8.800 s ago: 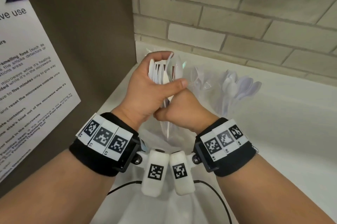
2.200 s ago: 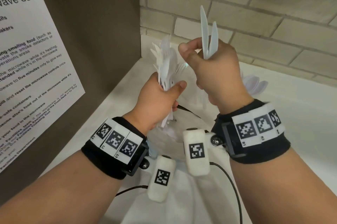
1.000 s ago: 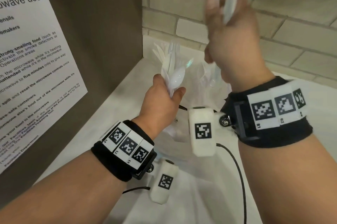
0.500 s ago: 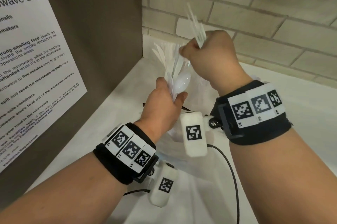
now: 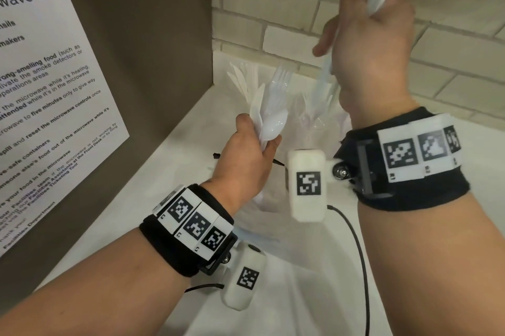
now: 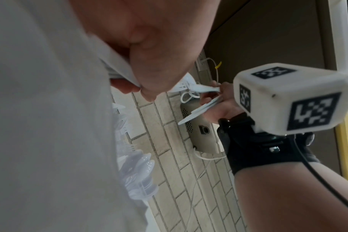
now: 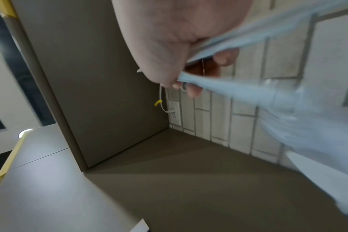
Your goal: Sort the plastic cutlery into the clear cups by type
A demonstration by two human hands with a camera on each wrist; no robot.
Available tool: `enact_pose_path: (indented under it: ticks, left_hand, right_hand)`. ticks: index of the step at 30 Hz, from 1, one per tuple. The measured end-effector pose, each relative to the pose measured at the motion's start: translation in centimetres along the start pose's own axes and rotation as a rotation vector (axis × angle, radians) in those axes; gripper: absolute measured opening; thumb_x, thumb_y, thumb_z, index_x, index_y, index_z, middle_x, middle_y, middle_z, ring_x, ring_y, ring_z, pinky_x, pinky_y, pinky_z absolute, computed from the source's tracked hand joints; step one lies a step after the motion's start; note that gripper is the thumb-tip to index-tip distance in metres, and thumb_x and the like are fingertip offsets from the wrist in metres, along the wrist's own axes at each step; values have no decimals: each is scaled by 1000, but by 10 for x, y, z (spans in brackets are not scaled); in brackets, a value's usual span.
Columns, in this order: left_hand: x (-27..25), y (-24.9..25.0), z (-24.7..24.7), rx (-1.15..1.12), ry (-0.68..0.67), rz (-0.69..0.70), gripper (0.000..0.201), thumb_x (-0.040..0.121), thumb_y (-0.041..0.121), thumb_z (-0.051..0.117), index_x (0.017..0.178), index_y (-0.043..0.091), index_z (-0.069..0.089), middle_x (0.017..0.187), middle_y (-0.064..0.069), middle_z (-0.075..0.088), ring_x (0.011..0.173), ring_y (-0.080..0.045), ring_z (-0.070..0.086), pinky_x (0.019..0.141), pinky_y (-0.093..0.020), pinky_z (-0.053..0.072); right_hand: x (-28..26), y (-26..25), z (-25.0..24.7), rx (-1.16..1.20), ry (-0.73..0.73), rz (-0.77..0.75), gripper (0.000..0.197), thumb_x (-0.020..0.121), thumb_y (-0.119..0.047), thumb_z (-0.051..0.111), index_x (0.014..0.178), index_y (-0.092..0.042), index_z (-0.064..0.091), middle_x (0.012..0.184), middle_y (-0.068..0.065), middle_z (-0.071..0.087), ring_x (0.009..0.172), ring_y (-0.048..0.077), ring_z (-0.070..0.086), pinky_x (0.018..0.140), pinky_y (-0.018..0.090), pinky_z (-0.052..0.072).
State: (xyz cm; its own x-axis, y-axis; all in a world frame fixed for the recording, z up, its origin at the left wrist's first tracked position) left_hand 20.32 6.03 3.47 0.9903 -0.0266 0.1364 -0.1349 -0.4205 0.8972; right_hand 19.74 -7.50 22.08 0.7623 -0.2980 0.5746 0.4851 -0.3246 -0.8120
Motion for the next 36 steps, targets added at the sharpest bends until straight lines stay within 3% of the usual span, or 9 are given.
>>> enact_pose_path:
  ticks: [3, 6, 8, 10, 16, 21, 27, 31, 36]
  left_hand:
    - [0, 2, -1, 52, 12, 20, 32, 95, 33, 54, 106, 10, 33, 77, 0, 60, 65, -10, 59, 49, -14, 43]
    - [1, 6, 0, 81, 15, 21, 36, 95, 36, 52, 109, 9, 34, 76, -1, 58, 65, -16, 58, 50, -22, 41]
    - [0, 7, 0, 88, 18, 25, 37, 95, 36, 53, 112, 8, 34, 78, -3, 58, 68, -21, 59, 55, -29, 43]
    - [-1, 8, 0, 81, 22, 31, 37, 95, 35, 54, 111, 8, 34, 76, -1, 56, 66, -19, 58, 54, -29, 43]
    - [1, 6, 0, 41, 15, 33, 34, 94, 34, 55, 104, 12, 32, 72, 4, 50, 63, -14, 52, 55, -26, 39]
    - [1, 7, 3, 67, 1, 51, 33, 93, 32, 57, 103, 14, 31, 72, 4, 50, 62, -13, 52, 52, -21, 38]
    - [3, 14, 1, 65, 13, 96, 32, 92, 27, 59, 100, 15, 31, 75, 1, 51, 68, -23, 55, 63, -36, 52]
    - [3, 16, -1, 23, 6, 118, 30, 91, 26, 61, 102, 16, 34, 79, 1, 54, 73, -24, 61, 67, -41, 54]
    - [0, 18, 1, -10, -3, 135, 30, 93, 28, 59, 104, 19, 32, 78, 5, 52, 71, -19, 58, 64, -36, 52]
  right_hand:
    - [-1, 10, 21, -218, -250, 45, 13, 96, -39, 53, 89, -28, 54, 71, -13, 52, 46, -2, 49, 45, 15, 44]
    - [-8, 31, 36, -461, -425, 46, 13, 85, -34, 70, 90, -22, 68, 62, -15, 52, 44, -5, 49, 45, 9, 36]
    - [-9, 40, 40, -599, -450, 32, 24, 86, -35, 68, 107, -24, 68, 79, -15, 61, 65, -2, 58, 61, 17, 48]
    - [-11, 45, 43, -652, -461, 33, 32, 91, -36, 60, 118, -20, 65, 103, -2, 67, 88, 15, 63, 79, 29, 52]
    - [-22, 57, 50, -614, -570, 113, 23, 93, -32, 58, 102, -16, 72, 79, 2, 67, 50, 5, 51, 47, 16, 39]
    - [-23, 52, 55, -579, -652, 73, 23, 90, -25, 62, 111, -25, 69, 94, -5, 67, 61, 1, 55, 52, 10, 41]
    - [-23, 52, 58, -576, -643, 75, 7, 89, -20, 60, 89, -16, 66, 78, -7, 61, 52, -2, 49, 44, 7, 34]
    - [-19, 52, 53, -469, -556, 136, 8, 93, -19, 54, 94, -15, 61, 76, -6, 56, 59, 4, 48, 46, 13, 37]
    - [-10, 46, 37, -286, -383, 195, 7, 94, -18, 56, 98, -20, 61, 79, -9, 60, 53, -3, 51, 42, 8, 35]
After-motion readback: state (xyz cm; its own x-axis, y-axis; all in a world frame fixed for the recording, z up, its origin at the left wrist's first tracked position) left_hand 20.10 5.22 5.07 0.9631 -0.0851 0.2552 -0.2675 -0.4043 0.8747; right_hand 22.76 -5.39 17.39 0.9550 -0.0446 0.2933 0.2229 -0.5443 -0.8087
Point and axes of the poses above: each hand's wrist, its own x-axis towards the middle knuckle, its own z-axis out of the palm, y = z × x, the point moved 10 cm from there along x, towards the middle knuckle
